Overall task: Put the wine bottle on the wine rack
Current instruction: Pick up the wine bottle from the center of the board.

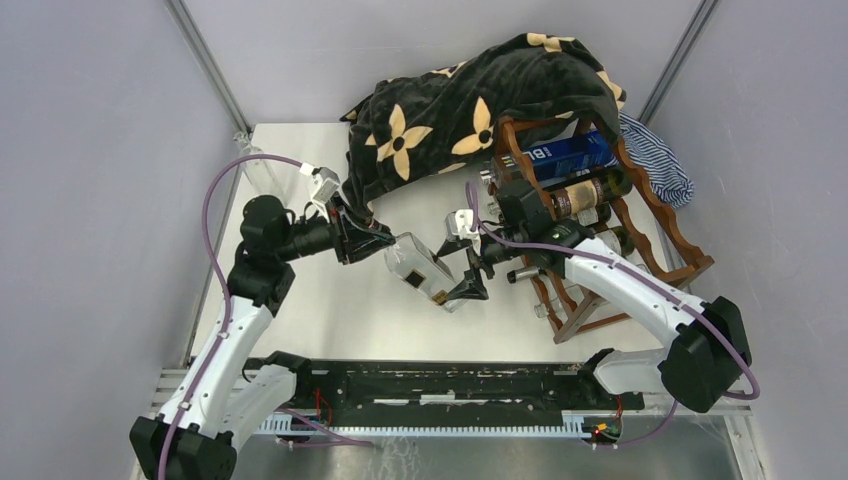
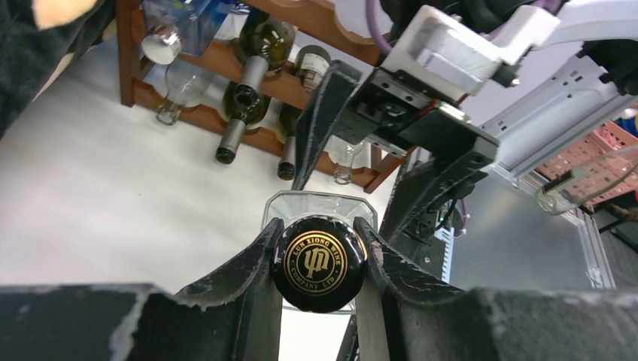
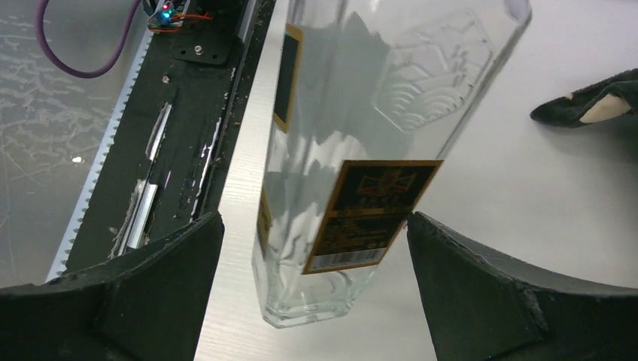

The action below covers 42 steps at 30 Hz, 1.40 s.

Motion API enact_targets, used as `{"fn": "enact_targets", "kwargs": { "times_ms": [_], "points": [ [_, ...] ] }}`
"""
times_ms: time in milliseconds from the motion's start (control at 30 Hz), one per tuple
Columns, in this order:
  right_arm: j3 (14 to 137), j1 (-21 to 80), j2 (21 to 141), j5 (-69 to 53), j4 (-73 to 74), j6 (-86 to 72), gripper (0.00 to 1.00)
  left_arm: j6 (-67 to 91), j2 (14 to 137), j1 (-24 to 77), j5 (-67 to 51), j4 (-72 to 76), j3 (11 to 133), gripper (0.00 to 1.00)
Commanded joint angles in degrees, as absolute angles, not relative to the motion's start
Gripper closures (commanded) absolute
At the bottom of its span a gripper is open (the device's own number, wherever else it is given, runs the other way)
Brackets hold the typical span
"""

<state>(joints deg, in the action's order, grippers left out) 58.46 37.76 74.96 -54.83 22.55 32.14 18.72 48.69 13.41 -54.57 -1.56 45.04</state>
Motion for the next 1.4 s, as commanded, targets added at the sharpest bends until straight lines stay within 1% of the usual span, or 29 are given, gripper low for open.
{"fn": "enact_targets", "kwargs": {
  "times_ms": [0, 333, 533, 700, 967, 1133, 1367],
  "points": [
    [57.06, 37.78, 73.74, -54.02, 16.06, 29.61, 0.02, 26.11, 46.01, 14.73, -60.51, 13.61, 46.34, 0.98],
    [51.92, 37.79, 73.96, -57.35, 9.15, 25.27, 0.02, 30.89, 44.79, 18.02, -60.33, 22.14, 44.86, 0.98],
    [49.70, 37.79, 73.91, -59.38, 4.09, 20.20, 0.02, 31.29, 45.48, 19.49, -58.53, 24.10, 44.62, 0.98],
    [47.42, 37.72, 73.83, -59.46, -2.17, 14.12, 0.02, 31.33, 45.63, 20.24, -55.33, 24.80, 43.92, 0.98],
    [45.48, 37.47, 74.14, -55.81, -8.63, 5.88, 0.02, 33.29, 45.78, 21.01, -46.82, 26.36, 41.83, 0.98],
    [44.00, 37.51, 74.19, -55.98, -11.90, 2.94, 0.02, 35.36, 46.05, 21.55, -43.26, 28.87, 40.63, 0.98],
    [42.18, 37.49, 74.27, -56.07, -15.44, 0.34, 0.02, 37.42, 46.16, 22.10, -41.13, 31.46, 40.28, 0.98]
  ]
}}
